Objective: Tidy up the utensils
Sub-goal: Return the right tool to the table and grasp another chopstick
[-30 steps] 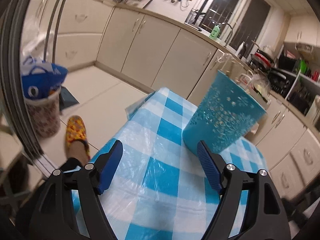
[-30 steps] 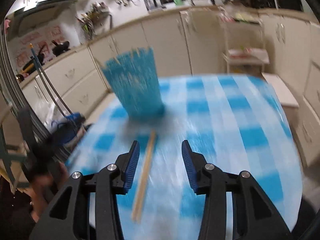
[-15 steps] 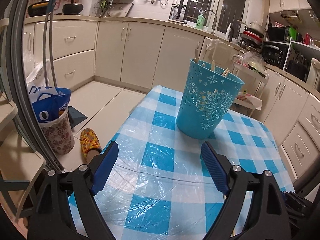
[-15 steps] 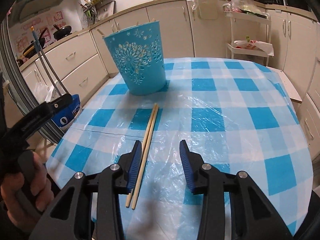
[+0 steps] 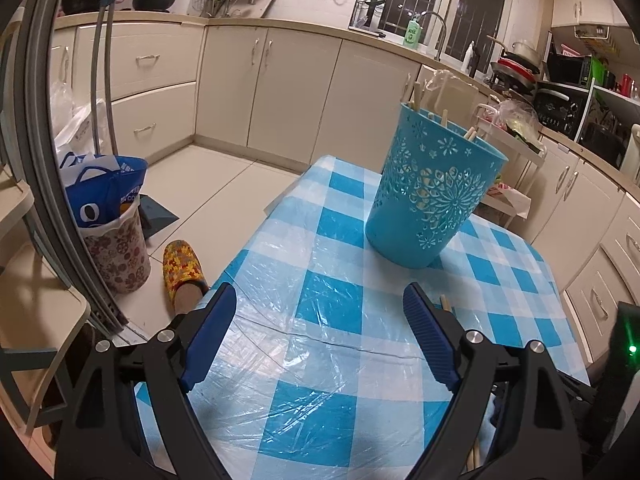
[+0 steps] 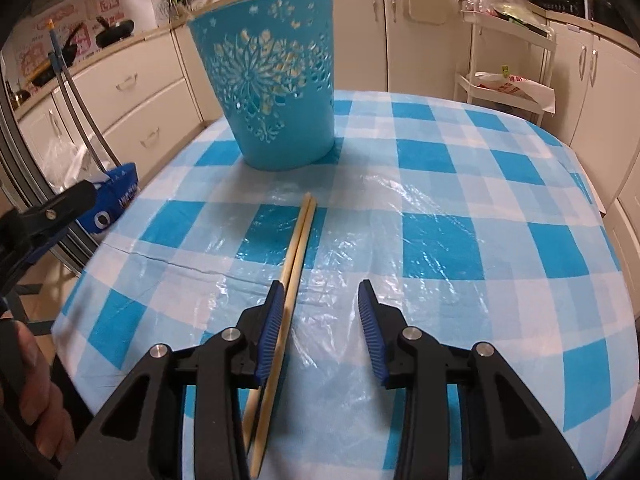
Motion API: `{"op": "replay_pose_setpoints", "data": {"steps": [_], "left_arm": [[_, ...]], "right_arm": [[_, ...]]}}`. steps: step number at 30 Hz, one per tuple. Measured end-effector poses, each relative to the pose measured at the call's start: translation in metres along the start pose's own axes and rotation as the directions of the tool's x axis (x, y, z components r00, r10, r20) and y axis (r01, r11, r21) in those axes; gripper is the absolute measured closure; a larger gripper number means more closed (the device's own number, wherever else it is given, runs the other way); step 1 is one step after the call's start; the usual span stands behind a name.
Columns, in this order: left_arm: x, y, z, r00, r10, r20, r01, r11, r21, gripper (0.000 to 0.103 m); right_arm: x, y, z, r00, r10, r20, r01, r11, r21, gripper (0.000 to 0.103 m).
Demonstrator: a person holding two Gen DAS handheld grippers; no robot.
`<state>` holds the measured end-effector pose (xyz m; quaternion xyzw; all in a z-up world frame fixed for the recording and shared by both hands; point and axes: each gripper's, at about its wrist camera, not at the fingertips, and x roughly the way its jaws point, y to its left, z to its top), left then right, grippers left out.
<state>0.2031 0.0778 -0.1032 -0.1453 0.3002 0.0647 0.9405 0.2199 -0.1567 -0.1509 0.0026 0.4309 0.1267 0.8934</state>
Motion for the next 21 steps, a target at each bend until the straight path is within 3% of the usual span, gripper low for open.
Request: {"op": "replay_pose_setpoints", "data": {"steps": [7,11,13,21], "left_arm": [[0.003,-0.001,-0.003,1.0,0.0,-0.013,0.0,1.0,0.004,0.021],[0.002,-0.003,-0.003,1.0,-0.003,-0.012,0.003,1.0,0.01,0.021],[0.002,-0.003,-0.002,1.0,-0.007,-0.013,0.007,1.0,0.012,0.021],[0.007,-0.017,-0.004,0.998,-0.027,-0.048,0.029,0.999,0.043,0.021]], "right_arm": [[0.009,0.012,0.002,0.998,-0.062,-0.034,0.059,0.994,-0.09,0.069],[0.004,-0.002,0.0,0.997,-0.064,-0.048,0.06,0.996,-0.069,0.093],[-0.002,-0.018,-0.003,0.996,-0.066,-0.052,0.065,0.997,-0.029,0.097],[-0.018,-0.043,-0.001,0.998,-0.041,-0.046,0.043,0.999,0.023,0.097]]}}
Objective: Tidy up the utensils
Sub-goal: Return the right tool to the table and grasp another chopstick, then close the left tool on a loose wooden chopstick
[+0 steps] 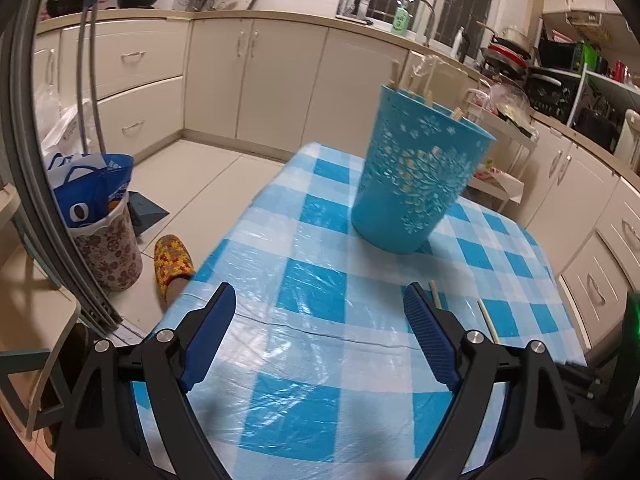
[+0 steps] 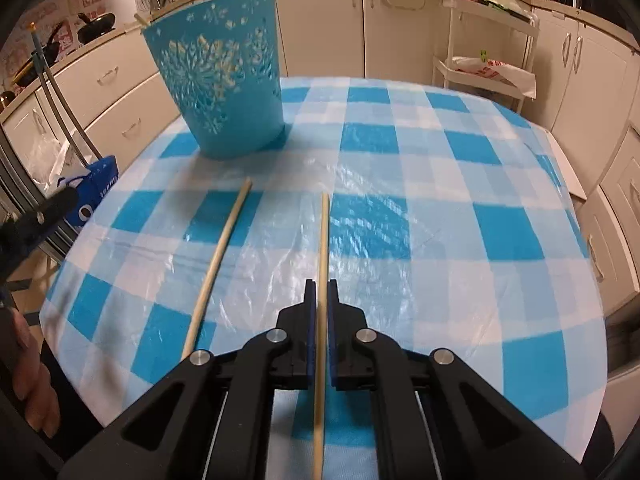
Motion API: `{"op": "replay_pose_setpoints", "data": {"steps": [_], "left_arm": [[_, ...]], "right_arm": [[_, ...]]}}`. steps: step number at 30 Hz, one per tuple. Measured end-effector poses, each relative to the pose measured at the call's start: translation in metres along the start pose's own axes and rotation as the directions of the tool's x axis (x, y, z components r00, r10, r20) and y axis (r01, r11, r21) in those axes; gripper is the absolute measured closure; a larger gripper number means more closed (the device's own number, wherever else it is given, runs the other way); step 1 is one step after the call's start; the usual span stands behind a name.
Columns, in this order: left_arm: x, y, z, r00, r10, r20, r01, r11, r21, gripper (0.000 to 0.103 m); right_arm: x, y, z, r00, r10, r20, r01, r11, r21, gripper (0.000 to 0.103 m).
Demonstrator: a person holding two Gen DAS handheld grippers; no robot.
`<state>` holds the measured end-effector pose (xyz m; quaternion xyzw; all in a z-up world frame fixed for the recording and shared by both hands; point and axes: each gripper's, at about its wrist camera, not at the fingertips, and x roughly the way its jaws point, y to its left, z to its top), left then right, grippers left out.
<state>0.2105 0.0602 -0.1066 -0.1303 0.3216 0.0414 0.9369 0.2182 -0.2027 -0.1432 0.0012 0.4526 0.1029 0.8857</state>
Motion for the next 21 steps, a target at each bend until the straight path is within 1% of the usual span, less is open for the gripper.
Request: {"op": "replay_pose_setpoints", "data": {"steps": [5,8,11,16,21], "left_arm": [[0.01,-0.025,-0.001,0.999,-0.025,-0.047,0.028,0.997,0.07,0.021],[0.016,-0.04,-0.002,0.997,-0.032,-0.068,0.039,0.993,0.109,0.021],[0.022,-0.057,-0.003,0.995,-0.035,-0.09,0.048,0.988,0.145,0.021],[0.035,-0.084,-0.005,0.991,-0.033,-0.131,0.06,0.977,0.203,0.021],[0.054,-0.112,-0.008,0.981,-0.026,-0.191,0.079,0.959,0.273,0.021]], "right_arm": [[0.016,0.004,0.016,1.0,0.002,-0.008,-0.002,1.0,-0.017,0.097],[0.025,0.002,0.018,1.0,0.003,-0.031,-0.003,1.0,-0.021,0.097],[0.024,-0.003,0.015,1.0,0.013,-0.025,-0.013,1.0,-0.023,0.097],[0.02,-0.019,0.009,0.999,0.04,0.004,-0.04,0.999,0.018,0.097],[0.02,-0.035,0.009,0.995,0.103,0.016,-0.104,0.989,0.104,0.097]]}}
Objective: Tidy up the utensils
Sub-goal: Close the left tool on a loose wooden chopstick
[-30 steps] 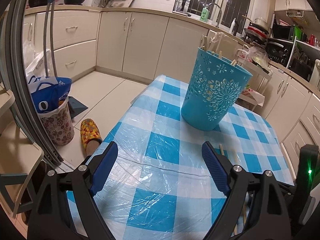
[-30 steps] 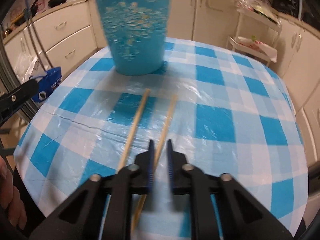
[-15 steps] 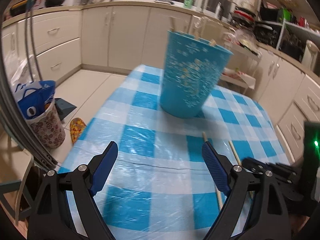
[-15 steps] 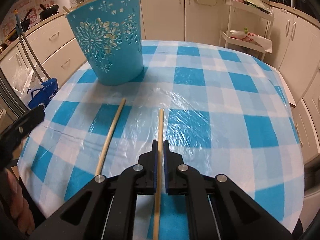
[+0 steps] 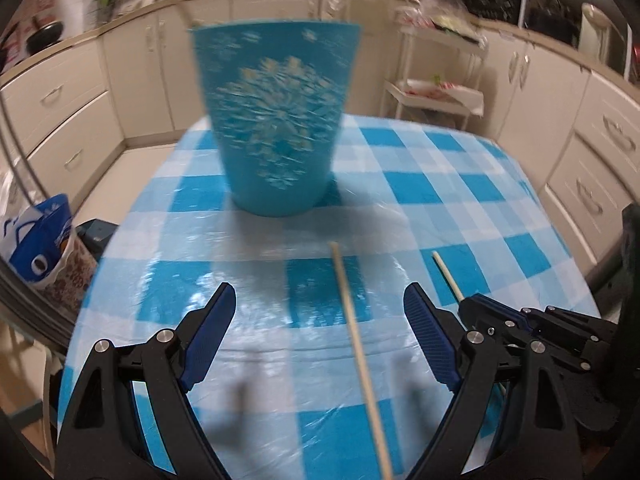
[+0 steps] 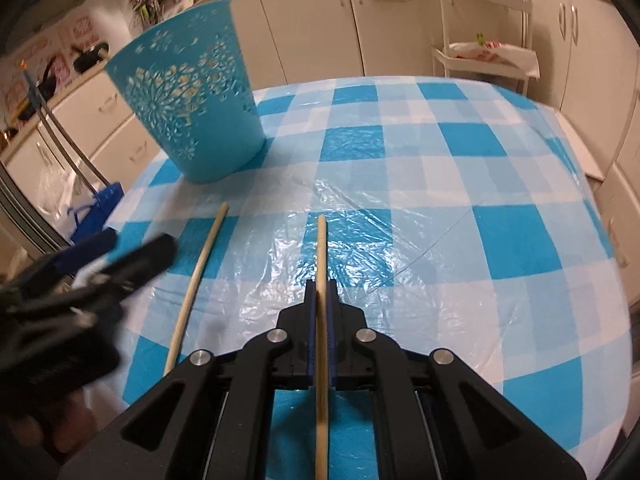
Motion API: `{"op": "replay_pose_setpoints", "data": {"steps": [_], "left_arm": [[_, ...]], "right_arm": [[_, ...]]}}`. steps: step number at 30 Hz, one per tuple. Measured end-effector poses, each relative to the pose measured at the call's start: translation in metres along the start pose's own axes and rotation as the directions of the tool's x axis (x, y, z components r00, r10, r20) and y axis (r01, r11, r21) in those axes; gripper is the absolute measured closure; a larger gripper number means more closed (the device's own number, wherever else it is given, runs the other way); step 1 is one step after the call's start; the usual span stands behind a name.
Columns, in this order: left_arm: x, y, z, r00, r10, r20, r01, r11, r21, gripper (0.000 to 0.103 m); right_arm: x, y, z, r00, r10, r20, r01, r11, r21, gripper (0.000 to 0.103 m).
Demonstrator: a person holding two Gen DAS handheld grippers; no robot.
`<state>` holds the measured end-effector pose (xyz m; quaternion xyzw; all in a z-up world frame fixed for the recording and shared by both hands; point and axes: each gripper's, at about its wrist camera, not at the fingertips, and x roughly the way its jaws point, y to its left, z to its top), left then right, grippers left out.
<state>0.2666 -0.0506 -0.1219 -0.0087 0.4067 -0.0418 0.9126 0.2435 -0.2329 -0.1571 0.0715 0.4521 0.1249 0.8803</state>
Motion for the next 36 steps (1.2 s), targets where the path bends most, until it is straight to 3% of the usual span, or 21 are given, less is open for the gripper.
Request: {"op": "replay_pose_setpoints", "data": {"steps": [10,15,19,22,24,36], "left_arm": [[0.034,-0.018,0.01,0.998,0.005,-0.069,-0.004,1.0,0.013,0.026],[0.044,-0.023,0.009,0.995,-0.023,-0.102,0.025,1.0,0.012,0.05],[0.047,-0.029,0.005,0.995,-0.016,-0.096,0.019,0.999,0.03,0.057],[0.047,-0.028,0.006,0.995,-0.027,-0.091,0.03,0.999,0.026,0.074],[0.047,-0.027,0.006,0.995,-0.046,-0.093,0.049,0.999,0.023,0.092],[0.049,-0.028,0.006,0.993,-0.068,-0.092,0.07,0.997,0.022,0.095]], "right_arm": [[0.001,-0.005,0.0,0.999,0.04,0.004,-0.041,0.999,0.033,0.097],[0.001,-0.006,0.0,0.999,0.048,0.004,-0.048,0.998,0.04,0.097],[0.0,-0.007,-0.001,0.999,0.049,0.004,-0.049,0.998,0.041,0.097],[0.0,-0.007,-0.001,0.999,0.046,0.002,-0.046,0.998,0.038,0.097],[0.0,-0.006,0.0,0.999,0.04,-0.004,-0.04,0.999,0.031,0.097],[0.0,0.0,0.0,1.0,0.012,-0.003,-0.012,1.0,0.006,0.097]]}}
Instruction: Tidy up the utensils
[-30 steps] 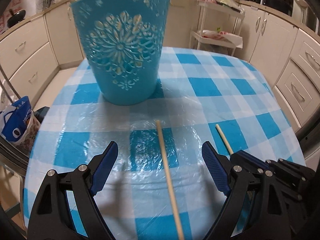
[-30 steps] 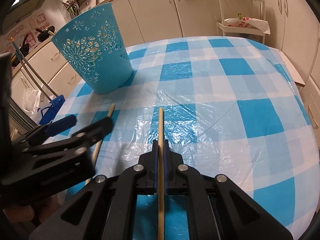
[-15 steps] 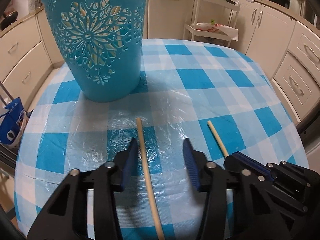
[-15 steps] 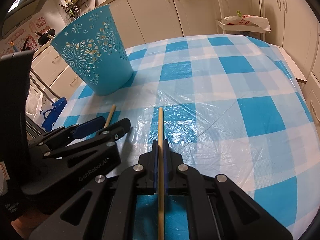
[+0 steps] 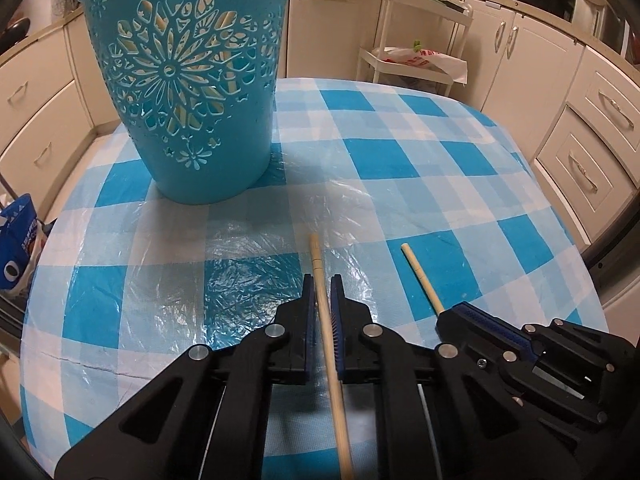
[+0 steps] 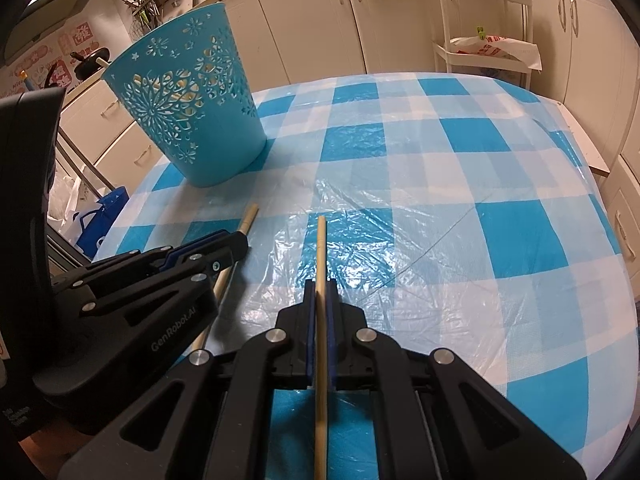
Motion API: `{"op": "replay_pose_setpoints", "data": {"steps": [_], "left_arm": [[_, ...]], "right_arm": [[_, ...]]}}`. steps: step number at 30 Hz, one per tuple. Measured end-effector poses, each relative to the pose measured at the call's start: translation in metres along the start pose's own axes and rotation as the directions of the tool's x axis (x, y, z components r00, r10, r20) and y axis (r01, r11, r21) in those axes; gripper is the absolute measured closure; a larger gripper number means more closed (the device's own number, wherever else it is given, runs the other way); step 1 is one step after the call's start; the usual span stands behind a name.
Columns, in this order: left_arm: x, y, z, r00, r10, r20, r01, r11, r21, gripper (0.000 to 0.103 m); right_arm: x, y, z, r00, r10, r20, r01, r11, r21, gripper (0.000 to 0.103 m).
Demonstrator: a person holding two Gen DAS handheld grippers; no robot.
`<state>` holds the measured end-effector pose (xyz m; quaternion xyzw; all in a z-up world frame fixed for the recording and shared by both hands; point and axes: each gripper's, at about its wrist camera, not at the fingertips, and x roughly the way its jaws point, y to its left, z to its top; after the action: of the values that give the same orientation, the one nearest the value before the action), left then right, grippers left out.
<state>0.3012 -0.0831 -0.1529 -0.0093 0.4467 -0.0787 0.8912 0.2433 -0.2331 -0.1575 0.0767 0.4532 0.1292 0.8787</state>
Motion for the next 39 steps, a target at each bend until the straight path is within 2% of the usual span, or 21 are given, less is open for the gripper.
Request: {"op": "replay_pose_setpoints", "data": {"steps": [30,34,39], "left_arm": [[-0.003,0.005,-0.004,1.0,0.002,0.001,-0.002,1.0,-0.014,0.095],[-0.0034,0.0063,-0.0047,1.0,0.005,0.0,-0.005,1.0,-0.017,0.095],[-0.0057,0.0088,-0.0064,1.0,0.014,0.003,-0.014,1.0,-0.018,0.095]], "right_arm": [[-0.0005,0.004,-0.0009,1.0,-0.018,0.007,0.018,1.0,-0.018,0.095],[-0.0011,0.0067,-0.0012,1.0,-0.016,0.008,0.016,0.999,-0.033,0.089],[-0.001,0.0082,-0.0013,1.0,-0.02,0.009,0.02,0.999,-0.04,0.088]]}}
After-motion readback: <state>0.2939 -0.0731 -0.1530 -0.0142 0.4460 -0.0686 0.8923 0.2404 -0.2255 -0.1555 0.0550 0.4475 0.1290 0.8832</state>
